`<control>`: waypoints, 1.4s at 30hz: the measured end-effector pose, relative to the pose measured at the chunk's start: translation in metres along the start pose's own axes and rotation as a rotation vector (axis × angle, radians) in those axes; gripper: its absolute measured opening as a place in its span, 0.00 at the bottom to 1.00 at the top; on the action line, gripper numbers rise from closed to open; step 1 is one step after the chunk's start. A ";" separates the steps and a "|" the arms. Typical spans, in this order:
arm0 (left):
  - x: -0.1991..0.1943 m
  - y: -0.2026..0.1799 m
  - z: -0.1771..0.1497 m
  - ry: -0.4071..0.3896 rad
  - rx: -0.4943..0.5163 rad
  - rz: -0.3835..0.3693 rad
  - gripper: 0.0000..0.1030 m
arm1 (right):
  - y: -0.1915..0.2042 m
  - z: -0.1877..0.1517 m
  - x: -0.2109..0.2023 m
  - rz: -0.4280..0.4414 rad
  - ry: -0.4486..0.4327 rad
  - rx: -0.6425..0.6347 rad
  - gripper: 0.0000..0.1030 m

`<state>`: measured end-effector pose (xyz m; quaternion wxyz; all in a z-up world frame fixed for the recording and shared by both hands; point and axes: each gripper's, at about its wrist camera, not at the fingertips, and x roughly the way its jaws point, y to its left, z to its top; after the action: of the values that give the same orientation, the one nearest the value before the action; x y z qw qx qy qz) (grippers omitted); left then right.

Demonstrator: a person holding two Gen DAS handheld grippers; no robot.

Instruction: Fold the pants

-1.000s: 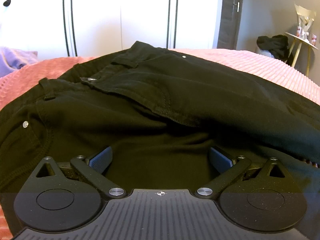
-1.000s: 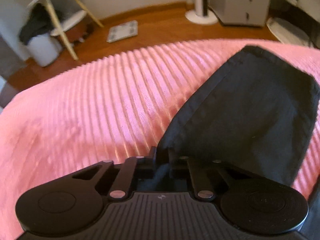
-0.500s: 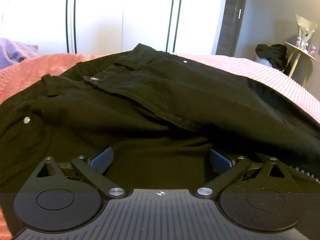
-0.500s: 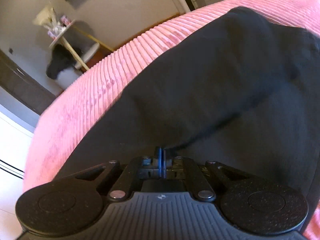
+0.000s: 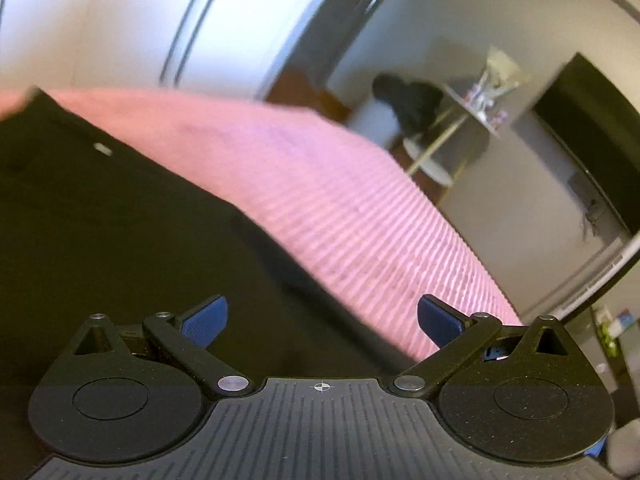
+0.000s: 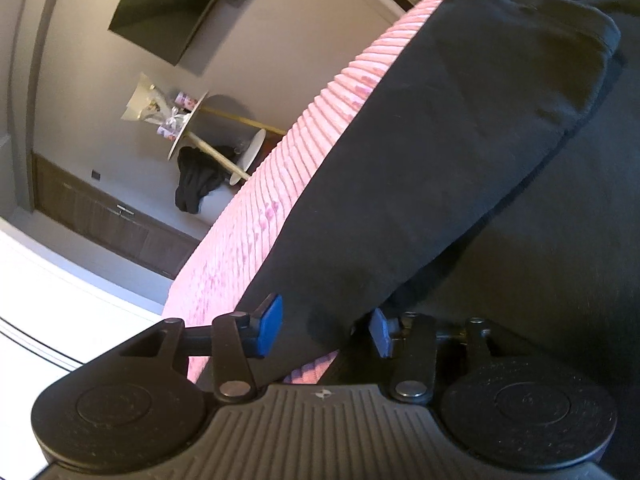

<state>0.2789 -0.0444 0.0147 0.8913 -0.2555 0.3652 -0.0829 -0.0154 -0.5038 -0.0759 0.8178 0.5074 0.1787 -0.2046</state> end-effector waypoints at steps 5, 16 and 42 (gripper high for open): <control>0.070 0.001 0.013 0.129 -0.110 0.046 0.87 | -0.013 0.003 0.008 0.002 -0.021 0.014 0.17; 0.074 0.026 -0.003 0.140 -0.248 0.022 0.06 | -0.035 0.009 0.003 0.108 0.011 -0.011 0.03; -0.232 0.124 -0.150 -0.118 -0.306 0.185 0.65 | -0.034 0.033 -0.121 -0.106 0.156 -0.242 0.11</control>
<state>0.0033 0.0803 0.0010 0.8658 -0.3579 0.3425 0.0711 -0.1329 -0.5285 -0.0275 0.8447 0.4092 0.2918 -0.1843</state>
